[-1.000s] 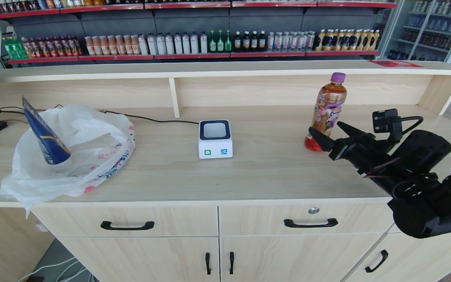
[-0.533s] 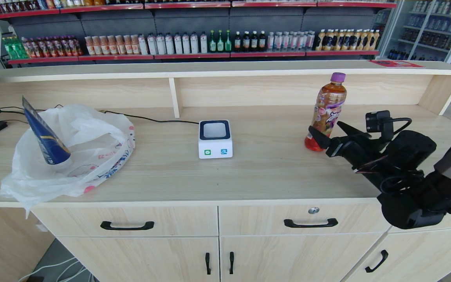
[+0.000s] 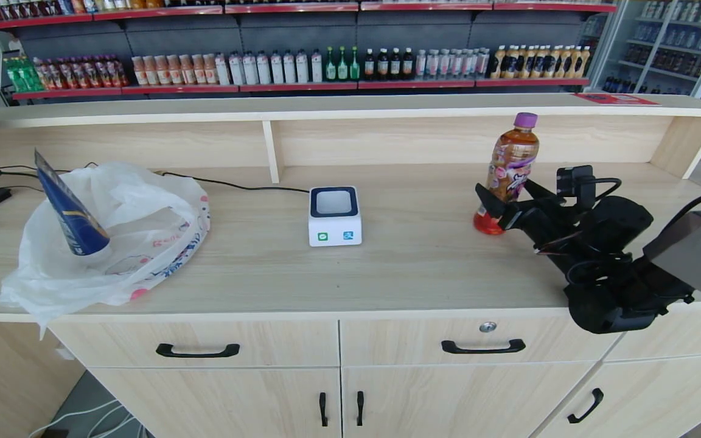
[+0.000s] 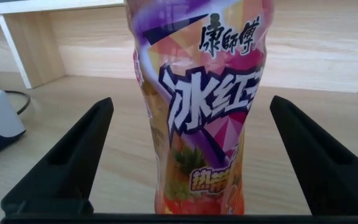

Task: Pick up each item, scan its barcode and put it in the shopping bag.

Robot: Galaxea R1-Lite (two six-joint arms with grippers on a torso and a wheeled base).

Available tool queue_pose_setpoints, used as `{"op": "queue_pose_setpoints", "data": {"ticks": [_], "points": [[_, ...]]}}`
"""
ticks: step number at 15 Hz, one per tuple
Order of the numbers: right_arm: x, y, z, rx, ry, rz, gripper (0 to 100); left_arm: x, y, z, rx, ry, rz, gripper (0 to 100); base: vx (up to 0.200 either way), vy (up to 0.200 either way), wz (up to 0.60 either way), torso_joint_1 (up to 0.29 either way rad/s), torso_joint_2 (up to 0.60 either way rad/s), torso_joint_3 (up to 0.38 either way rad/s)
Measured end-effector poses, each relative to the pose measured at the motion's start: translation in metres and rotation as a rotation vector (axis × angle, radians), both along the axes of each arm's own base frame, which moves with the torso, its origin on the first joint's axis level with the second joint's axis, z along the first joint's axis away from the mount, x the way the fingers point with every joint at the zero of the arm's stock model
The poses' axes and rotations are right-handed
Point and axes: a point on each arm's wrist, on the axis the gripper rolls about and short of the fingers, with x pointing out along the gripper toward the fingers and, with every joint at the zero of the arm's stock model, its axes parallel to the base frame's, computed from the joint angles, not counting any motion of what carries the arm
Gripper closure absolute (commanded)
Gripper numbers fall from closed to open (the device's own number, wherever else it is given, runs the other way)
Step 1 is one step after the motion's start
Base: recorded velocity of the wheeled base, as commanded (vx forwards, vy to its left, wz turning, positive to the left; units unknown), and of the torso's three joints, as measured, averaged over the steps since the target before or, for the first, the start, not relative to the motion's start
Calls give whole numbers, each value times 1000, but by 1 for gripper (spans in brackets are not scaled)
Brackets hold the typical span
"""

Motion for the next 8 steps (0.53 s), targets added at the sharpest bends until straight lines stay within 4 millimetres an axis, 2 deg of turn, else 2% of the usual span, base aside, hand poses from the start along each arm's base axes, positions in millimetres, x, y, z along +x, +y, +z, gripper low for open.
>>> {"op": "queue_pose_setpoints", "data": {"ticks": [8], "points": [[27,2,9,4,-42,9,0,0,0,0,0,0,0,0,0,0,0,0,0,0]]}}
